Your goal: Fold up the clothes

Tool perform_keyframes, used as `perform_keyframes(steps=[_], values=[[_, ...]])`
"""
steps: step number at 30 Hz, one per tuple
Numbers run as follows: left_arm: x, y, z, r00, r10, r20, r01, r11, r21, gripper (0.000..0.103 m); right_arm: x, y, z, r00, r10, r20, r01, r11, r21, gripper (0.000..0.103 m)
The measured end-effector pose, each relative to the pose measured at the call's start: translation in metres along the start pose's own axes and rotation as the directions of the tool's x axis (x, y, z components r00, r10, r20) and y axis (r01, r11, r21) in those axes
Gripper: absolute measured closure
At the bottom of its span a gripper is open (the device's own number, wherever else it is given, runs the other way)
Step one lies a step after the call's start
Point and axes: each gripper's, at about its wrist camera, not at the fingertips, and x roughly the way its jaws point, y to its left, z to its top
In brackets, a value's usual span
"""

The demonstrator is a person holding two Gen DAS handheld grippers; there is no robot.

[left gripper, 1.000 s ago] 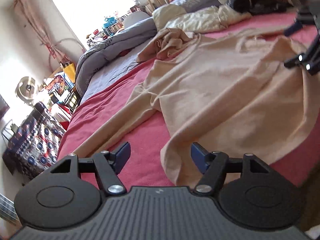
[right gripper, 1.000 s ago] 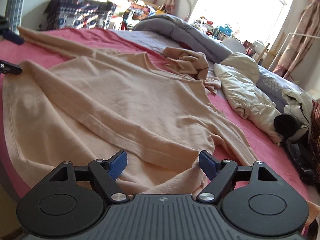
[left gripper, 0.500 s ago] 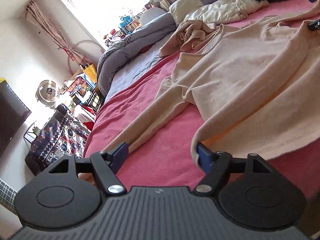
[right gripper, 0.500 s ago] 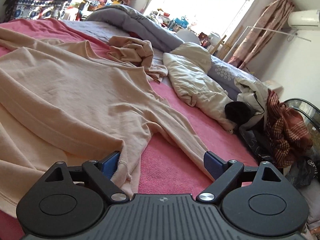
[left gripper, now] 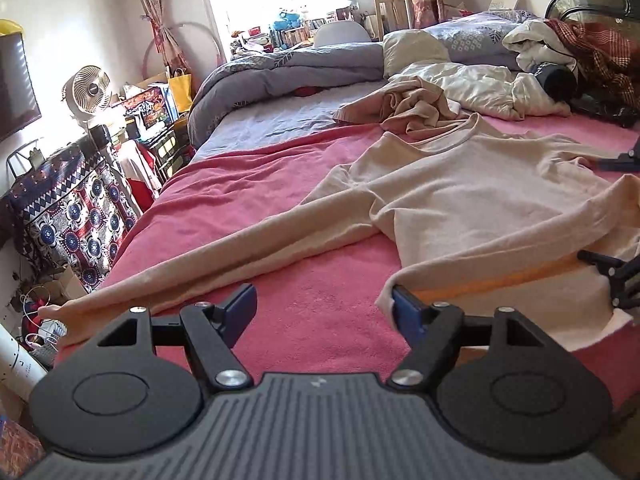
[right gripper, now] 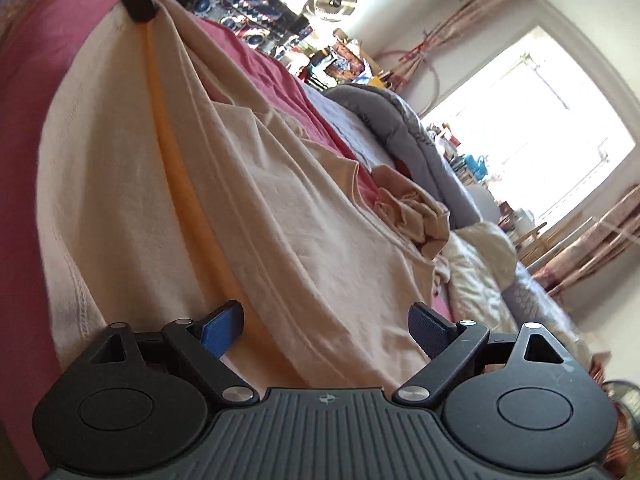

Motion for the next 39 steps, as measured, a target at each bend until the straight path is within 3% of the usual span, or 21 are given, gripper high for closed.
perform_keyframes(steps=[9, 10, 11, 14, 18, 20, 25, 31, 35, 39], values=[[0.008, -0.008, -0.019, 0.998, 0.005, -0.056, -0.002, 0.999, 0.053, 0.027, -0.002, -0.030, 0.000, 0.996, -0.089, -0.004, 0.089, 0.995, 0.054, 0.015], [0.008, -0.010, -0.021, 0.998, 0.004, -0.062, 0.000, 0.998, 0.066, 0.027, -0.002, -0.035, -0.002, 0.997, -0.081, -0.004, 0.081, 0.993, 0.080, 0.020], [0.007, -0.011, -0.024, 0.998, 0.002, -0.069, 0.003, 0.997, 0.082, 0.027, -0.001, -0.038, -0.004, 0.998, -0.067, -0.007, 0.067, 0.992, 0.103, 0.037], [0.000, -0.018, -0.031, 0.997, 0.012, -0.079, 0.000, 0.989, 0.145, 0.027, 0.007, -0.042, -0.009, 0.999, -0.019, -0.048, 0.026, 0.988, 0.151, 0.071], [-0.019, -0.032, -0.034, 0.998, -0.057, -0.035, 0.063, 0.971, 0.231, 0.028, 0.004, -0.043, -0.008, 0.997, 0.061, -0.040, -0.050, 0.974, 0.219, 0.093], [-0.026, -0.042, -0.031, 0.992, -0.123, -0.003, 0.119, 0.958, 0.260, 0.027, -0.003, -0.046, -0.005, 0.996, 0.089, -0.025, -0.079, 0.959, 0.272, 0.095], [-0.010, -0.086, -0.015, 0.986, -0.162, 0.040, 0.138, 0.926, 0.352, 0.027, -0.021, -0.072, 0.003, 0.993, 0.120, 0.018, -0.117, 0.906, 0.407, 0.095], [0.018, -0.121, -0.007, 0.993, -0.096, 0.070, 0.055, 0.896, 0.440, 0.027, -0.058, -0.103, 0.008, 0.992, 0.077, 0.098, -0.116, 0.863, 0.492, 0.095], [0.021, -0.119, -0.011, 0.996, -0.048, 0.077, 0.010, 0.901, 0.434, 0.027, -0.076, -0.115, 0.010, 0.987, 0.077, 0.141, -0.141, 0.841, 0.523, 0.095], [0.024, -0.107, -0.013, 0.997, 0.022, 0.074, -0.050, 0.913, 0.404, 0.027, -0.086, -0.111, 0.010, 0.985, 0.077, 0.155, -0.147, 0.848, 0.509, 0.095]])
